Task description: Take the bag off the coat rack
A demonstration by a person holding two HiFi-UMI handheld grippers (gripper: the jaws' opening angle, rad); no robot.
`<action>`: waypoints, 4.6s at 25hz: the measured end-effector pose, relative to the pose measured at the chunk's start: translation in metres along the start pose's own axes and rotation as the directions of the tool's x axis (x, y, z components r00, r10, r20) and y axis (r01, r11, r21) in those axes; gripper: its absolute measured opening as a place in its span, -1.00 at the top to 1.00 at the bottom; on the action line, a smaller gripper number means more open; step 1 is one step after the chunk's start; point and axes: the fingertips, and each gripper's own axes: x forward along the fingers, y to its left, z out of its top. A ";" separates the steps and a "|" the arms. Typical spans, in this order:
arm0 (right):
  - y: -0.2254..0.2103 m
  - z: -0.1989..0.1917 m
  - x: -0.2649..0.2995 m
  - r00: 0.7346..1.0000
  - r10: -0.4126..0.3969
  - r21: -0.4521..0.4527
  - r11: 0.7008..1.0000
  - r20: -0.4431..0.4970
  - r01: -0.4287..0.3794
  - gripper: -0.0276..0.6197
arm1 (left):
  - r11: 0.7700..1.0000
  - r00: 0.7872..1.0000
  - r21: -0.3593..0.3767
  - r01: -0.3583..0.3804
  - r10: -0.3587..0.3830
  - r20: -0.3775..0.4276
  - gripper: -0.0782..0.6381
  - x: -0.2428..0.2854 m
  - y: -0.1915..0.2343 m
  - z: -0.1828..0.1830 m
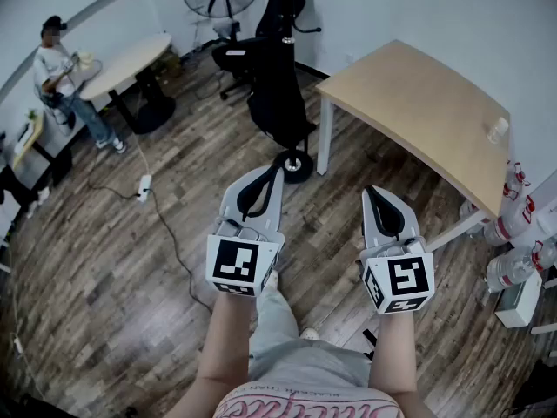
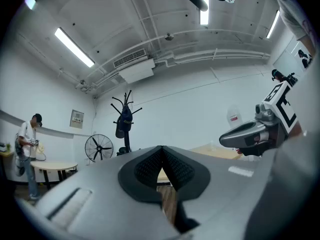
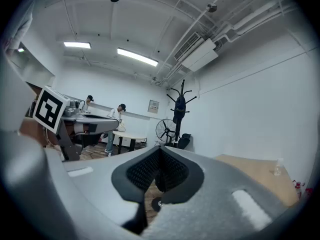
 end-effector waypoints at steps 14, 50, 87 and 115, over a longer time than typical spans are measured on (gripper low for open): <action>0.000 0.015 0.081 0.996 0.033 0.162 0.986 0.085 -0.046 0.91 | 1.000 1.000 0.029 0.008 -0.009 0.028 0.74 0.051 0.069 -0.004; 0.046 0.004 0.331 0.996 -0.030 -0.139 0.990 -0.088 0.018 0.91 | 0.998 0.999 -0.055 0.043 -0.043 -0.008 0.78 0.168 0.279 -0.081; -0.064 -0.043 0.559 0.993 -0.054 0.035 0.998 -0.109 0.058 0.91 | 0.955 0.973 -0.205 0.214 -0.227 -0.043 0.74 0.401 0.392 -0.159; -0.057 -0.092 0.604 0.935 -0.308 0.204 0.918 -0.177 0.340 -0.23 | 0.788 0.798 -0.228 0.572 -0.599 -0.067 -0.35 0.482 0.407 -0.225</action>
